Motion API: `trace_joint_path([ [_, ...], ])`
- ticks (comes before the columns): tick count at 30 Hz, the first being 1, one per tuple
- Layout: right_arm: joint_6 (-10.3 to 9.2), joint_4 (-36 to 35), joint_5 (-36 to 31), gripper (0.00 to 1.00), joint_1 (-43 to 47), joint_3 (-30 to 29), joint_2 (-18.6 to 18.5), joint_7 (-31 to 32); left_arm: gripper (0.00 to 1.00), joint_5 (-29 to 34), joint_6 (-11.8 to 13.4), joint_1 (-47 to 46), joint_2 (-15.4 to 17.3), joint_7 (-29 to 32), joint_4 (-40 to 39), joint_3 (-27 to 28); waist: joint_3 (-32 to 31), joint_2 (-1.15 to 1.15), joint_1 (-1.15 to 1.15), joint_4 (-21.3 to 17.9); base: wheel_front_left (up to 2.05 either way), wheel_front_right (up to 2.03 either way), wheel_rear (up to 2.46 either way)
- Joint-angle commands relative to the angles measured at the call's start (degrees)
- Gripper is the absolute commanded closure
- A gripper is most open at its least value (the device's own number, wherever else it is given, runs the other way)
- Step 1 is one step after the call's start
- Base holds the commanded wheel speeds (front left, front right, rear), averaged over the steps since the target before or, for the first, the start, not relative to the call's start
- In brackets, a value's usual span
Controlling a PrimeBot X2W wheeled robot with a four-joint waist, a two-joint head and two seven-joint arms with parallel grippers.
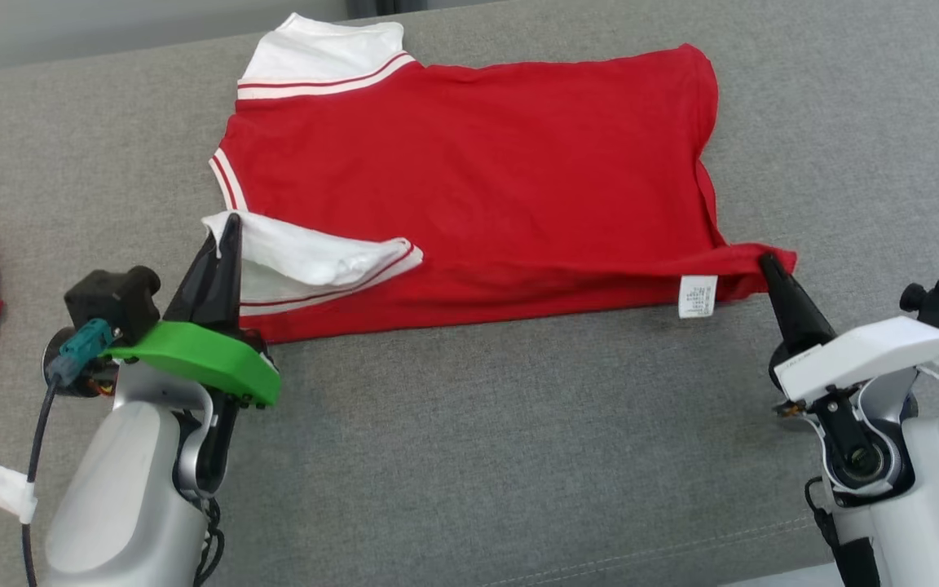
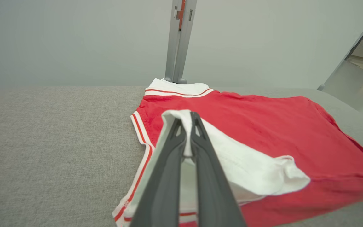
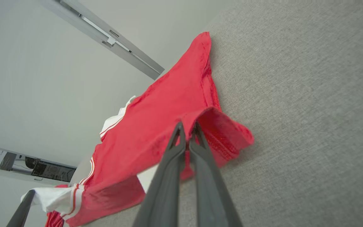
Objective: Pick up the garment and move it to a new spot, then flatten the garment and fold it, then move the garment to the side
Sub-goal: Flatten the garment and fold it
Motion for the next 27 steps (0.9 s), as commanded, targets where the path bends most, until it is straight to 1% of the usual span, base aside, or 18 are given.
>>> trace_joint_path([
  [1, -0.01, 1.34, -0.75, 1.00, -2.07, -0.50, 0.28, 0.07, 1.00, 0.34, -0.45, -1.90, 0.42, -0.04, 1.87, -0.21, 1.10, 0.00, 0.00, -0.75, 0.00, 0.00, 0.00],
  [5, -0.01, 5.66, -2.01, 1.00, -6.63, -1.48, 0.89, -0.69, 1.00, 1.21, -1.08, -5.74, 0.38, -1.20, 7.27, -1.18, 1.83, 0.00, 0.00, -0.70, 0.00, 0.00, 0.00],
  [6, -0.01, 6.45, -2.56, 0.82, -7.41, -1.33, 0.97, -0.98, 1.00, 1.30, -1.22, -6.46, 0.24, -1.53, 8.44, -1.40, 1.89, 0.00, 0.00, -0.62, 0.00, 0.00, 0.00],
  [7, -0.01, 7.19, -3.45, 0.18, -8.21, -0.96, 0.98, -1.40, 0.63, 1.88, -1.40, -7.31, 0.15, -1.98, 9.75, -1.81, 1.99, 0.00, 0.00, -0.45, 0.00, 0.00, 0.00],
  [8, 0.00, 7.58, -4.08, 0.00, -8.67, -0.65, 0.97, -1.88, 0.00, 2.26, -1.51, -8.00, 0.09, -2.58, 10.64, -2.17, 2.05, 0.00, 0.00, -0.25, 0.00, 0.00, 0.00],
  [13, -0.01, 8.36, -8.29, 0.00, -7.76, 1.68, -1.00, -5.80, 0.00, 2.43, -1.65, -9.25, -0.68, -5.12, 14.50, -2.29, 1.35, 0.00, 0.00, 0.66, 0.00, 0.00, 0.00],
  [18, -0.01, 7.54, -12.09, 0.00, -3.97, 4.06, -4.37, -9.42, 0.00, 2.57, -1.66, -5.11, -0.30, -6.19, 15.18, -1.50, -0.19, 0.00, 0.00, 1.11, 0.00, 0.00, 0.00],
  [22, -0.01, 8.47, -12.69, 0.00, -1.80, 4.25, -5.30, -10.65, 0.00, 3.03, -1.34, -1.58, 0.21, -6.55, 15.68, -1.41, -0.59, 0.00, 0.00, 1.39, 0.00, 0.00, 0.00],
  [27, -0.01, 10.76, -14.29, 0.00, -2.54, 5.19, -5.89, -11.84, 0.00, 4.69, -0.79, 0.66, 0.95, -6.59, 17.59, -2.59, -0.32, 0.00, 0.00, 1.42, 0.00, 0.00, 0.00],
])
